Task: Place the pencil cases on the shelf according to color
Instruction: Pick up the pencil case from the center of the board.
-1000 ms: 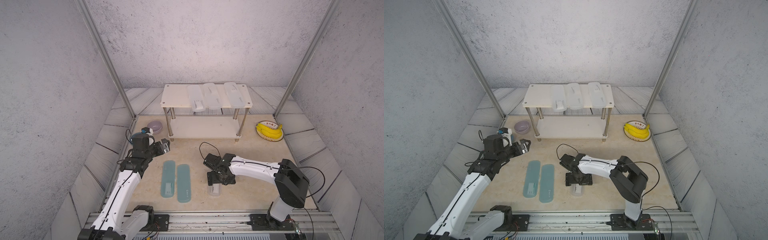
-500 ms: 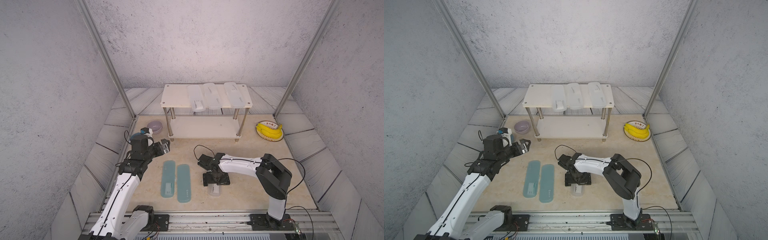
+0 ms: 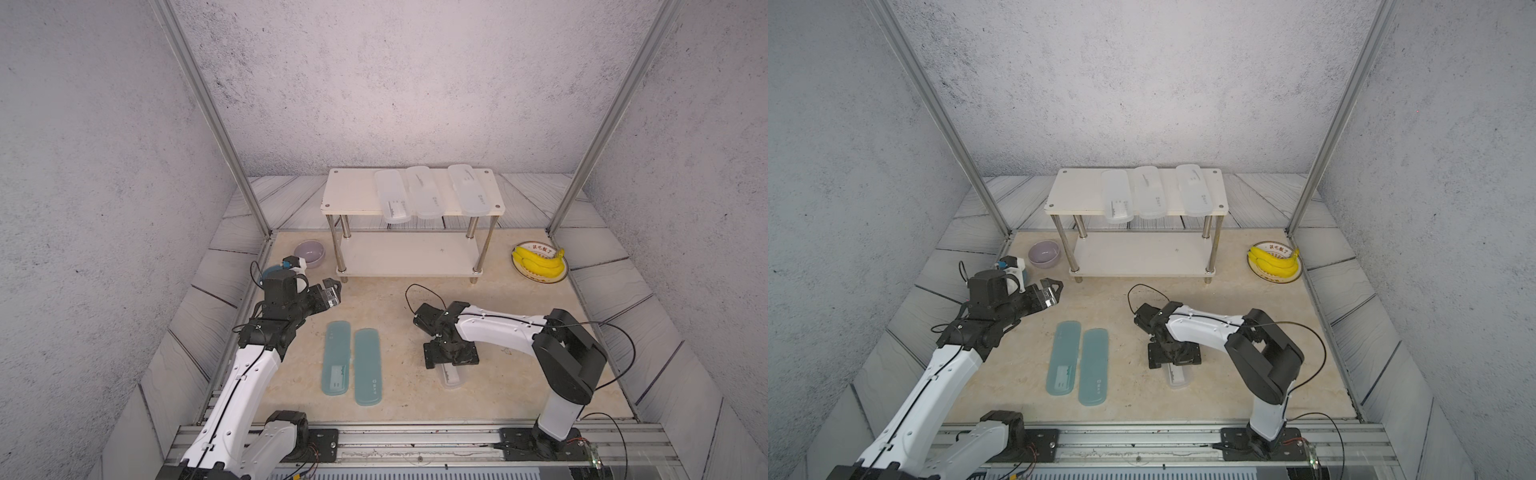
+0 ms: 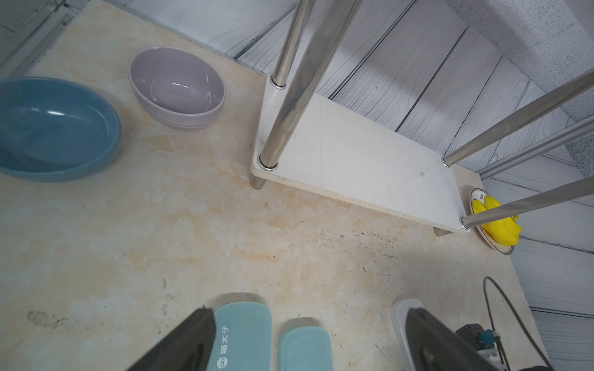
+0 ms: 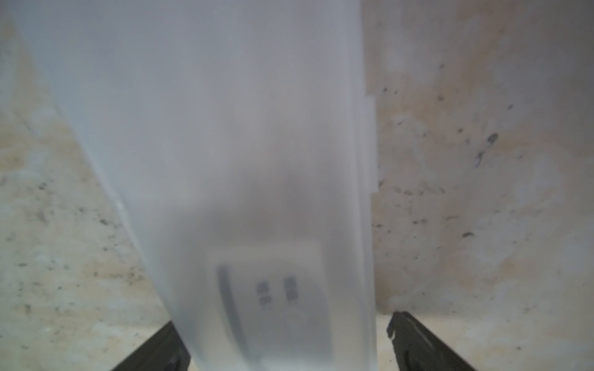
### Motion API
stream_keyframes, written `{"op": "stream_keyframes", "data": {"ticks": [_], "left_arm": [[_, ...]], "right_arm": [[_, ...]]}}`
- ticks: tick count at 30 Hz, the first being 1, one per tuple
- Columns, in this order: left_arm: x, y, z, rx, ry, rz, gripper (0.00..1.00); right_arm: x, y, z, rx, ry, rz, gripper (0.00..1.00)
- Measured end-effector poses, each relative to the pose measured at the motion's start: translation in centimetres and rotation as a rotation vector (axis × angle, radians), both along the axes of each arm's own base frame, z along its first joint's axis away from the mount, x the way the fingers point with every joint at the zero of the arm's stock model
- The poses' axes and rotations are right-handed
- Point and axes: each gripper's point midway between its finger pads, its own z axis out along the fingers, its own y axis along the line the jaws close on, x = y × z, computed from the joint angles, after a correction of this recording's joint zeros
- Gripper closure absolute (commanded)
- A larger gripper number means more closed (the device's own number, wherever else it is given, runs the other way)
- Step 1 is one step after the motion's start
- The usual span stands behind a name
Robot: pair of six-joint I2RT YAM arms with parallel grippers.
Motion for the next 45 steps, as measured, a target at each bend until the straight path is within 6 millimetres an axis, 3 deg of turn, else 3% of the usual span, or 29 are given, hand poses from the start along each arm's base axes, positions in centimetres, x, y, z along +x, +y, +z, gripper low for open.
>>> {"op": "stream_keyframes", "data": {"ticks": [4,11,21,29,31,33,38,42,45], "left_arm": [[0.0,0.0,-0.1,-0.002,0.002,0.0,0.01],[0.0,-0.1,-0.2,-0.004,0.006,-0.002,0.01],[0.0,-0.1,-0.2,-0.004,0.007,-0.002,0.01],[0.0,0.0,-0.2,0.002,0.007,0.0,0.01],[-0.1,0.1,-0.2,0.005,0.005,0.001,0.01],[-0.1,0.1,0.0,0.006,0.0,0.002,0.01],[-0.4,0.1,0.2,0.006,-0.002,0.002,0.01],[-0.4,0.1,1.0,0.006,-0.008,0.001,0.01],[0.0,0.1,3.1,0.009,-0.047,-0.002,0.01]], "right_arm": [[-0.7,-0.4,0.4,0.05,-0.027,0.027,0.0],[-1.7,-1.7,-1.5,0.037,-0.021,0.074,0.0],[-2.0,-1.1,-1.8,0.078,-0.06,0.142,0.02],[-2.0,-0.5,-1.7,0.081,-0.102,0.168,0.24],[-2.3,-0.8,-1.6,0.077,-0.112,0.167,0.35],[-2.6,-1.6,-1.3,0.061,-0.117,0.166,0.39],[-2.3,-2.3,1.5,0.059,-0.166,0.165,0.43],[-0.8,-0.8,6.6,0.122,-0.253,0.174,0.43],[0.4,0.9,11.4,0.206,-0.339,0.194,0.43]]}}
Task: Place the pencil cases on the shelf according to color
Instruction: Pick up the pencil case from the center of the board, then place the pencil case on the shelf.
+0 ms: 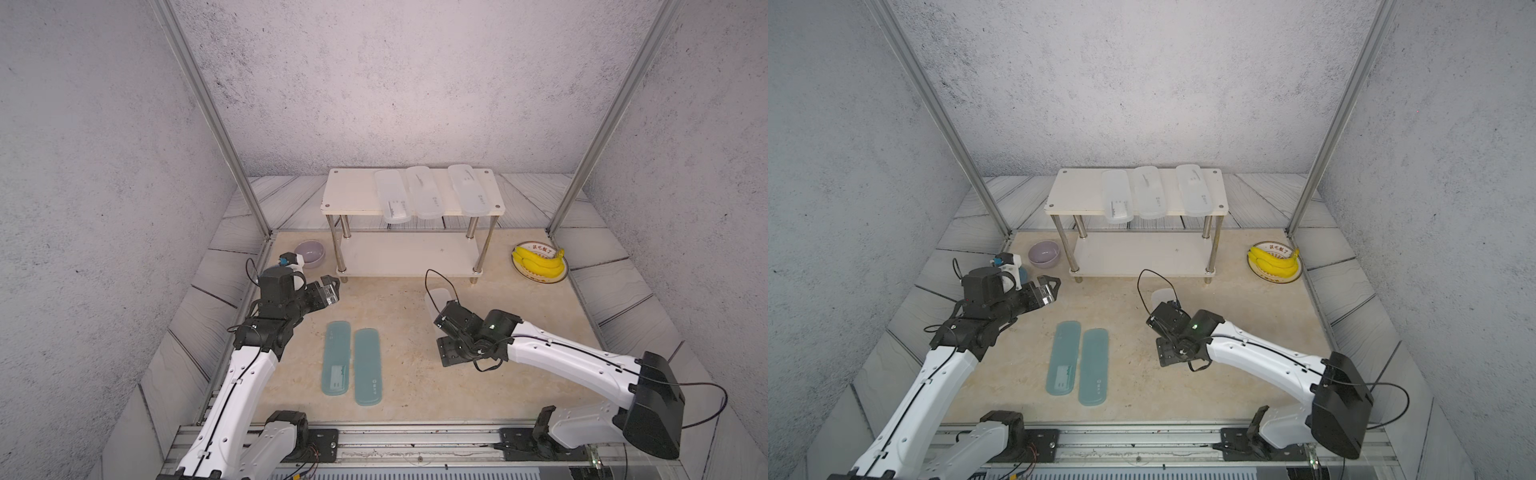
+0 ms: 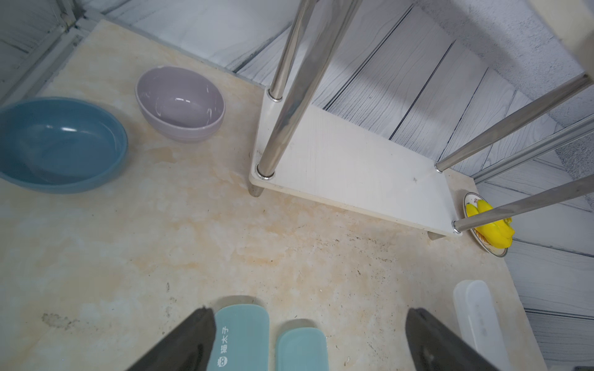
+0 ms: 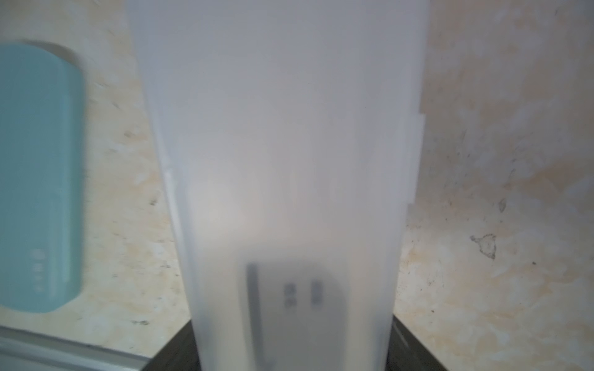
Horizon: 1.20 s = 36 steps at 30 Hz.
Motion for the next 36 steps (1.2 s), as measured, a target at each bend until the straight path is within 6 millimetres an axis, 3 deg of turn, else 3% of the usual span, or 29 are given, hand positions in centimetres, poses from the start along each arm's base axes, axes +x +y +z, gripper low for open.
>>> {"op": "stream_keyframes", "data": {"ticks": [6,9,13,18,28,36], "left_arm": [[1.9,0.0,5.7,0.028,-0.112,-0.01,0.01],[2.9,0.0,7.4,0.044,-0.144,-0.011,0.01],[4.4,-0.1,8.0,0.062,-0.144,-0.013,0.01],[6.0,-0.2,6.9,0.08,-0.106,-0.02,0.01],[6.6,0.2,6.1,0.112,-0.096,-0.012,0.01],[7.8,0.7,4.8,0.122,-0.078,0.002,0.01]], "right_arm": [[1.3,1.8,8.6,0.137,-0.136,0.049,0.44],[1.9,2.3,12.2,0.182,-0.202,0.067,0.42],[3.4,2.9,17.2,0.211,-0.302,0.068,0.42],[6.4,5.2,22.8,0.24,-0.409,0.068,0.42],[13.4,10.7,26.5,0.301,-0.504,0.099,0.41],[18.3,15.1,29.5,0.424,-0.685,0.124,0.41]]}}
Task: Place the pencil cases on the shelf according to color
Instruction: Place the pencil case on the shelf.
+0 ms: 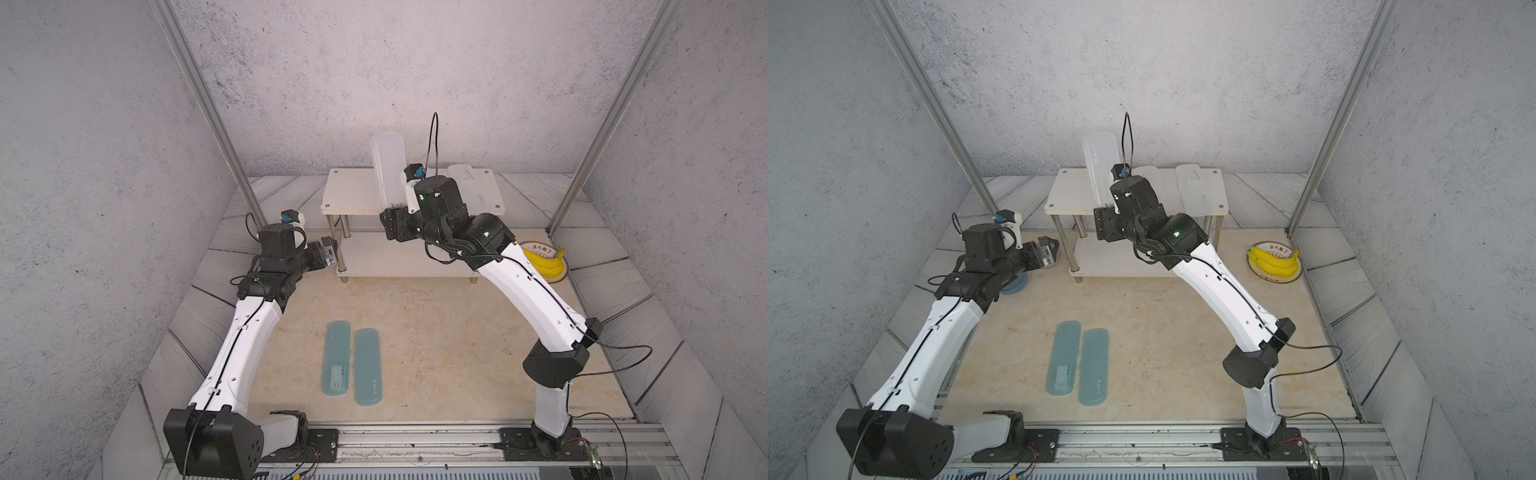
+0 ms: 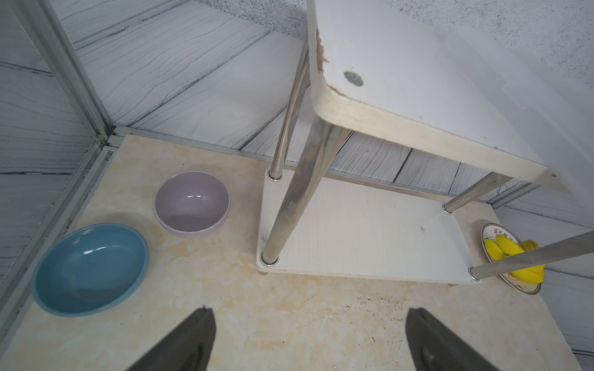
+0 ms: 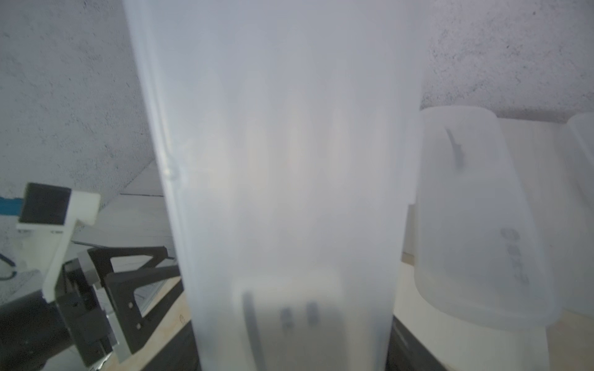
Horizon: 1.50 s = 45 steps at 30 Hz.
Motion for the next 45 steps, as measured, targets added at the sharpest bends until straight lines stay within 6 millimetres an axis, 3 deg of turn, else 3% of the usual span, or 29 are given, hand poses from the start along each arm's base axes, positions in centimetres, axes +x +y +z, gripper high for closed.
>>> {"op": "stream_keyframes", "data": {"ticks": [6,9,13,18,27,36,45], "left_arm": [[0.2,0.4,-1.2,0.001,0.016,0.011,0.01],[0.2,0.4,-1.5,-0.002,0.018,0.013,0.01],[0.2,0.4,-1.8,-0.008,0.023,0.01,0.01],[0.1,0.6,-2.1,-0.021,0.017,0.014,0.01],[0.1,0.6,-1.8,-0.058,0.005,0.009,0.01],[0.0,0.8,-1.2,-0.072,-0.011,0.012,0.01],[0.0,1.0,-1.1,-0.08,-0.012,0.015,0.01]], "right_arm": [[3.4,2.7,2.7,0.129,-0.141,-0.021,0.41],[4.9,4.1,2.9,0.185,-0.182,-0.034,0.41],[6.7,6.0,1.6,0.23,-0.197,-0.043,0.41],[8.8,7.9,-1.8,0.216,-0.185,-0.063,0.41],[9.4,7.2,-2.0,0.207,-0.197,-0.129,0.38],[9.4,6.9,-2.5,0.184,-0.183,-0.142,0.16],[9.2,6.5,-1.7,0.181,-0.191,-0.141,0.07]]}}
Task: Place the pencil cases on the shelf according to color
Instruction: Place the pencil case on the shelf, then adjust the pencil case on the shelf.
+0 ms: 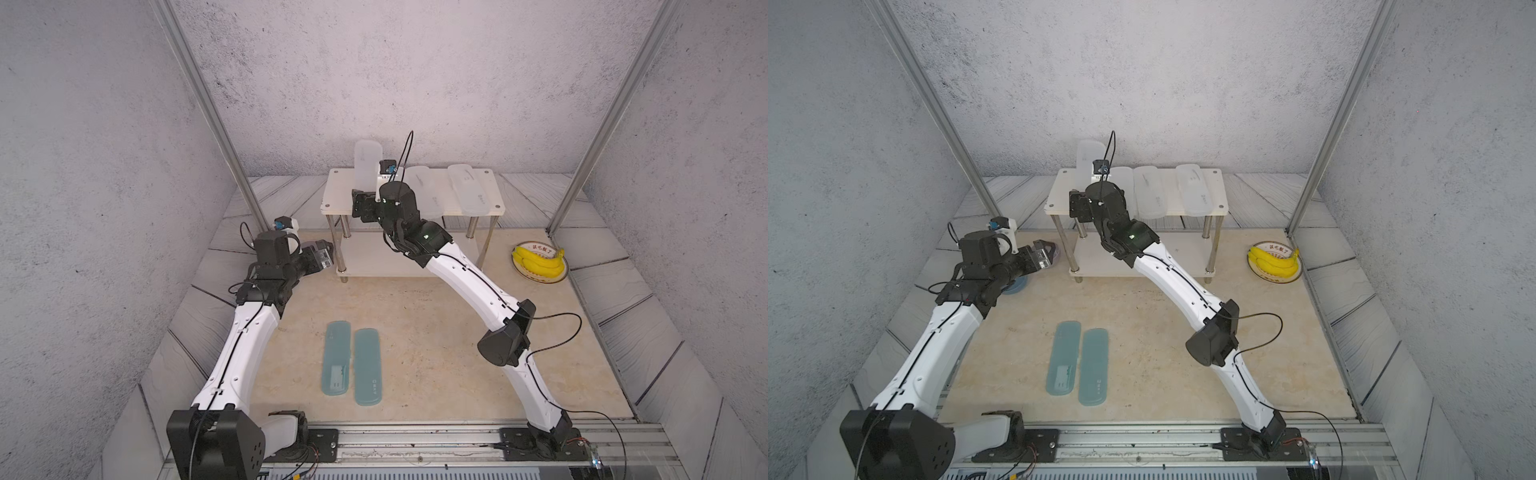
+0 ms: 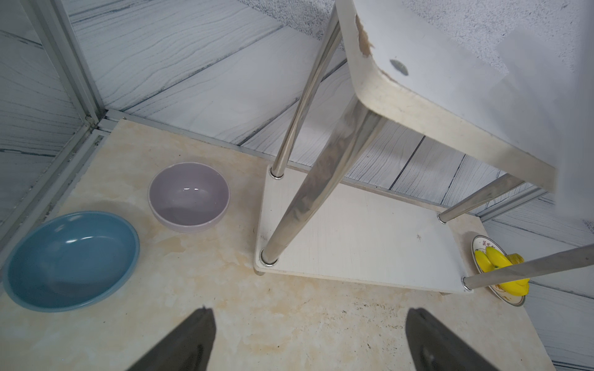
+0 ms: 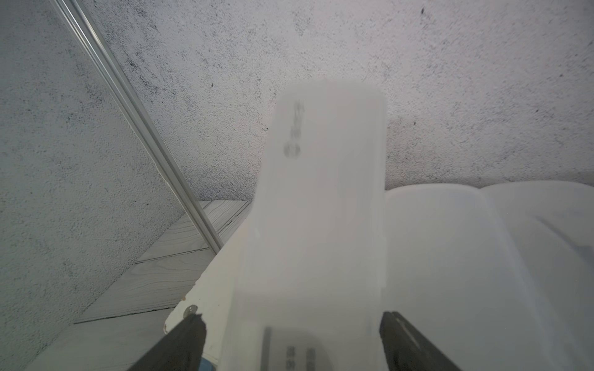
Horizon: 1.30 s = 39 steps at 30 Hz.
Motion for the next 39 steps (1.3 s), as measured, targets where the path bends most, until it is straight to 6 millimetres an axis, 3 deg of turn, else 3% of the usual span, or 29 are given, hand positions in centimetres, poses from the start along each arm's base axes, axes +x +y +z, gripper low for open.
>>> {"op": "stream_keyframes", "data": {"ticks": [12,16,20,23,25,29,32,35,39], "left_arm": [[0.0,0.1,0.0,-0.006,0.001,-0.003,0.01],[0.0,0.1,-0.1,-0.011,-0.001,-0.009,0.01],[0.0,-0.6,0.0,-0.031,-0.016,-0.049,0.01],[-0.1,-1.5,0.1,-0.056,-0.027,-0.103,0.01],[-0.2,-2.2,0.3,-0.07,-0.032,-0.143,0.01],[-0.4,-3.3,0.3,-0.084,-0.037,-0.209,0.01],[-0.7,-4.1,0.3,-0.085,-0.035,-0.243,0.01],[-0.9,-4.6,0.6,-0.102,-0.027,-0.258,0.01],[-1.0,-5.3,1.5,-0.153,-0.024,-0.257,0.01]], "right_arm": [[0.5,-1.5,1.5,0.017,-0.01,-0.002,0.02],[0.1,-2.1,3.3,0.05,-0.029,0.041,0.01],[-1.4,-3.1,6.6,0.087,-0.067,0.084,0.02],[-3.1,-4.8,9.3,0.089,-0.094,0.087,0.11],[-4.5,-6.4,10.7,0.072,-0.099,0.078,0.25],[-7.5,-10.8,11.9,0.011,-0.077,0.033,0.44],[-9.7,-14.3,11.1,-0.049,-0.033,0.009,0.52],[-11.2,-16.3,9.1,-0.11,0.022,0.012,0.64],[-12.1,-16.2,4.1,-0.186,0.125,0.063,0.73]]}}
